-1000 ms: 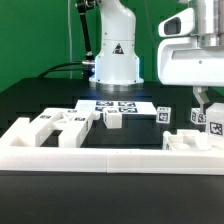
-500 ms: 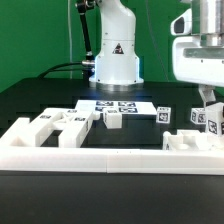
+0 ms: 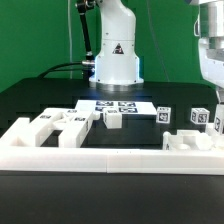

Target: Assemble chair

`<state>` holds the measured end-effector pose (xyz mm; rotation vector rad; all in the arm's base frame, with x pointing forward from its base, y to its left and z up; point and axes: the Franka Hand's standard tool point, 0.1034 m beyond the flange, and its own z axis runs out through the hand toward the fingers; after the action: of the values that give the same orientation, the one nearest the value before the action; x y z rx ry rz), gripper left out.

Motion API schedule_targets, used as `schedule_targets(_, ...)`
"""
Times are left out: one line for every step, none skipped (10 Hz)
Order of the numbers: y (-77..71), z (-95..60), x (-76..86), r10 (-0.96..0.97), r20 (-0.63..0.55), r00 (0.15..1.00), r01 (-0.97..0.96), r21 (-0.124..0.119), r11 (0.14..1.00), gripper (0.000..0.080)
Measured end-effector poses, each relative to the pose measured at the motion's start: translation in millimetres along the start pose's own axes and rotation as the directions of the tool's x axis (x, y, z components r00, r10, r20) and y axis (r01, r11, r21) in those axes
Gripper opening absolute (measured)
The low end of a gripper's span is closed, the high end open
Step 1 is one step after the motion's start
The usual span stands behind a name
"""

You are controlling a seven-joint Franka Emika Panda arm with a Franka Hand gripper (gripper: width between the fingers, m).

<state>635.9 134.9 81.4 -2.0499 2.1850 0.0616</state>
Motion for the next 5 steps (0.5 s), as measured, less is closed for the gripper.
schedule_targets(-0.1,0.0,-0.3,0.013,0.004,1.0,-0.013,0.0,1.0,0.0294)
schedule_targets(-0.1,0.1,-1.7,0.062,0.012,0.998,-0.062,0.001,0.998,0.0294)
schedule_targets(0.0,0.2,-2.1,0.028,0.012,1.0,-0.028,0.001,1.0,0.0294)
schedule_targets(-0.1,0.2,-1.4,-0.021,0.011,1.0,0.021,0.002,1.0,0.0463)
schedule_targets(-1.1,-0.2,1.9,-0.085,0.012,0.996,0.085,0.004,0.996,0.0463)
